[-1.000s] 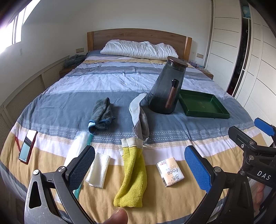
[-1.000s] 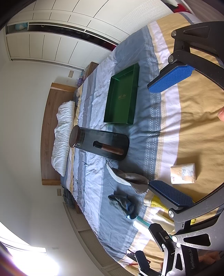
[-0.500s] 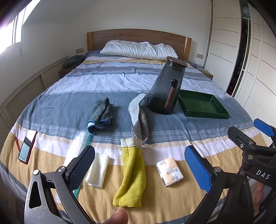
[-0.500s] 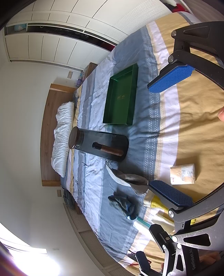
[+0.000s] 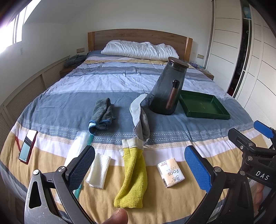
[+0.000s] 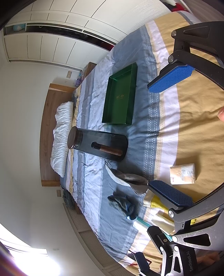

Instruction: Organize soft objects

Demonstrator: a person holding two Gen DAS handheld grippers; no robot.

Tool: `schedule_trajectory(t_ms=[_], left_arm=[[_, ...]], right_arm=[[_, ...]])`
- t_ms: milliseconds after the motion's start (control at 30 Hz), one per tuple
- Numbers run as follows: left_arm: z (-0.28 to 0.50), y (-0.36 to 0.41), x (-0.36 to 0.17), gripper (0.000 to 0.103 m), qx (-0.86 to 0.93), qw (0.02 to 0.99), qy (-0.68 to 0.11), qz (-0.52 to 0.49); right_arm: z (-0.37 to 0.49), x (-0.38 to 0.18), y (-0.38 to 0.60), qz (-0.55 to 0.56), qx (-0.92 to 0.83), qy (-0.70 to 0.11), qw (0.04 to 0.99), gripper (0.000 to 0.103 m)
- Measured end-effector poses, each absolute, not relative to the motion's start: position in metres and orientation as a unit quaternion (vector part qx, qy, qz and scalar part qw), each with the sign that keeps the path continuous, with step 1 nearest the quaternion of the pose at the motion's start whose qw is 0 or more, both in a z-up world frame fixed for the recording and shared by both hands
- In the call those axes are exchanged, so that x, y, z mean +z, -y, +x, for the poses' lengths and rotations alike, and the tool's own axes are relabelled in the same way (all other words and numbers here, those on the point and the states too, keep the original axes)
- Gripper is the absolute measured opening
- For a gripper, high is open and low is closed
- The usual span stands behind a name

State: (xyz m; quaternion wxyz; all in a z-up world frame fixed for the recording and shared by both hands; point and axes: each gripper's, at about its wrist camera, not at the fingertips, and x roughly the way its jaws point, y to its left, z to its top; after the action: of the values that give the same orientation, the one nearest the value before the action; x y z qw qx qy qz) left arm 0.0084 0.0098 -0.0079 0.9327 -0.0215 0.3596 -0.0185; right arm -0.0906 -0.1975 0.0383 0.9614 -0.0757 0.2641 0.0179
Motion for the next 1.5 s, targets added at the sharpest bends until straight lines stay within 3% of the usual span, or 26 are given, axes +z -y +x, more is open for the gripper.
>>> schedule_trajectory(t_ms=[467, 800, 1067, 1267, 1500], left_arm=[[0.024, -0.029, -0.015, 0.102, -0.006, 0.928, -0.372, -0.022], [0.065, -0.088, -0.022, 0.102, 0.037, 0.918, -0.394, -0.033], [0.167, -0.156, -0.057, 0.102, 0.059, 0.887, -0.457, -0.015], [0.255, -0.154, -0.12, 0.102, 0.031, 0.833, -0.551, 0.022], [0.299, -0.148, -0.167, 0.102, 0.039, 0.807, -0.589, 0.021]], right_arm=[[-0.061, 0.035, 0.182, -0.081, 0.031, -0.277, 0.957, 0.103], [0.007, 0.029, 0.129, -0.086, 0.077, -0.295, 0.948, 0.103], [0.141, -0.019, 0.073, -0.045, 0.103, -0.399, 0.91, 0.103], [0.236, -0.074, 0.052, -0.049, 0.079, -0.492, 0.866, 0.103], [0.313, -0.125, 0.053, -0.053, 0.053, -0.547, 0.834, 0.101]])
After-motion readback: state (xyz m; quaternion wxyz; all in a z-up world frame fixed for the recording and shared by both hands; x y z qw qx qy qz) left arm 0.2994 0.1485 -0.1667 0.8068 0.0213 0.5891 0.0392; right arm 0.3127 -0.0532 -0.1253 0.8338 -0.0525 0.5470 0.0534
